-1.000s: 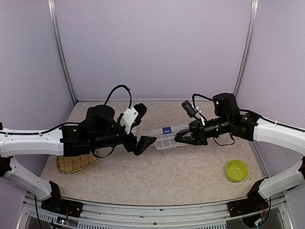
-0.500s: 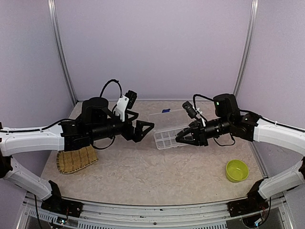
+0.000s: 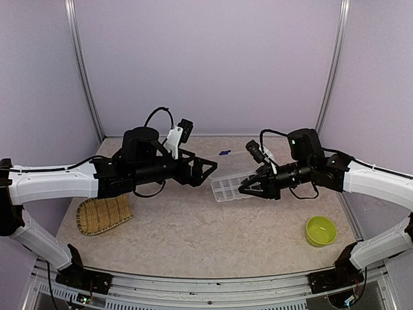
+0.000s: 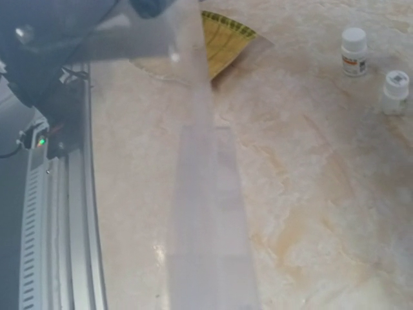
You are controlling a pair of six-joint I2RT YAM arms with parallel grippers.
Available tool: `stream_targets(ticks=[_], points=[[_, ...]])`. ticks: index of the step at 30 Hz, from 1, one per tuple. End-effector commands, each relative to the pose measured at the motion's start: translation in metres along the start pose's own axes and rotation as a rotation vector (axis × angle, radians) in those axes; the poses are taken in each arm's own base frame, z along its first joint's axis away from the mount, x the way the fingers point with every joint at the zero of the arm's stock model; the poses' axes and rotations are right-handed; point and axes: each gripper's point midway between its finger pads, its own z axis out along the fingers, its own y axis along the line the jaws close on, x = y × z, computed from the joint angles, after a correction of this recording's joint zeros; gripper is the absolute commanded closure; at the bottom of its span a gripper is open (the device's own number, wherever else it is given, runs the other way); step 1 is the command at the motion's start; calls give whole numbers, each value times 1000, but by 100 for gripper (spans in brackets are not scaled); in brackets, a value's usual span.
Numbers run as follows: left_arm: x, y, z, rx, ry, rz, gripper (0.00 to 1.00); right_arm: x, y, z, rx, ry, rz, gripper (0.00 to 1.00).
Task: Sort the pills into containers
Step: Open the lid of the pill container.
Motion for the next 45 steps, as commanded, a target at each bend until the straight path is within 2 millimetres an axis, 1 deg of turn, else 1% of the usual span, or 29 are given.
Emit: stream_targets(ticks=[1,4,7,9,12,15,17,21,22,28,29,31,33,35,37,39,40,42,45], points=[[-29,-11,-2,44,-79,-16,2,-1,5,-1,5,13,-34,100],[-26,-9,2,41,-67,-22,4,-5,8,-4,1,-4,-56,100],[-26,-12,1,82,-68,-33,9,-13,16,-9,-21,-27,-81,100],[-28,-18,-2,134,-74,-26,14,-18,22,-13,-42,-44,-94,100],[-29,-32,-9,228,-80,2,20,-23,29,-16,-73,-57,-99,100],[-27,-44,-13,307,-69,29,29,-22,33,-14,-99,-50,-89,100],[-25,-50,-12,342,-56,39,37,-20,33,-13,-106,-45,-83,100],[-19,-54,-9,368,-28,39,63,-18,36,-13,-127,-43,-79,100],[-19,-54,-8,371,-28,37,68,-17,36,-13,-128,-43,-80,100],[-18,-53,-5,373,-18,4,90,-19,38,-17,-118,-61,-116,98],[-18,-52,-5,372,-17,-7,92,-19,37,-17,-113,-63,-120,98],[-19,-52,-4,372,-14,-29,95,-21,36,-18,-95,-69,-135,93],[-19,-51,-3,369,-10,-56,97,-21,32,-19,-71,-74,-145,85],[-21,-49,-4,367,-12,-86,100,-20,29,-19,-55,-72,-150,75],[-25,-47,-6,357,-22,-107,100,-19,28,-18,-51,-69,-151,65],[-29,-44,-9,343,-38,-117,100,-16,27,-17,-48,-66,-147,53],[-31,-43,-11,338,-49,-125,100,-16,26,-17,-45,-70,-145,49],[-35,-38,-15,324,-69,-143,100,-15,25,-17,-39,-78,-140,47],[-41,-32,-22,300,-109,-167,100,-16,23,-18,-25,-98,-137,49]])
